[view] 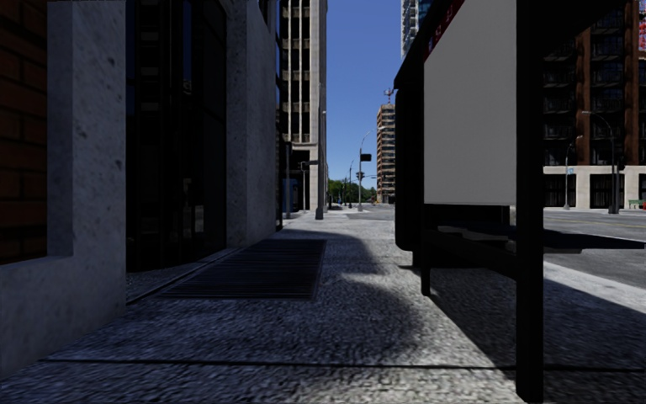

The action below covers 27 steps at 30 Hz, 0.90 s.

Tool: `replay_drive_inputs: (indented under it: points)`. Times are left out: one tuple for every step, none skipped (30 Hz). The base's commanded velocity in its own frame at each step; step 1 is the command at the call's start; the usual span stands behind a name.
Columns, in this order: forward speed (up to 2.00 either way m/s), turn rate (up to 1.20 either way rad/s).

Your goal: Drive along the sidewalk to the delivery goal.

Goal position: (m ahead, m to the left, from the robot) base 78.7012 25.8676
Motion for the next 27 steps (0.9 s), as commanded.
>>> replay_drive_inputs:
  points:
    - [2.00,0.00]
    - [2.00,0.00]
    - [2.00,0.00]
    - [2.00,0.00]
    - [2.00,0.00]
    - [2.00,0.00]
    - [2.00,0.00]
    - [2.00,0.00]
    - [2.00,0.00]
    - [2.00,0.00]
    - [2.00,0.00]
    - [2.00,0.00]
    - [2.00,0.00]
    - [2.00,0.00]
    - [2.00,0.00]
    - [2.00,0.00]
    - [2.00,0.00]
    - [2.00,0.00]
    - [2.00,0.00]
    - [2.00,0.00]
    - [2.00,0.00]
    - [2.00,0.00]
    - [2.00,0.00]
    - [2.00,0.00]
    - [2.00,0.00]
    - [2.00,0.00]
    - [2.00,0.00]
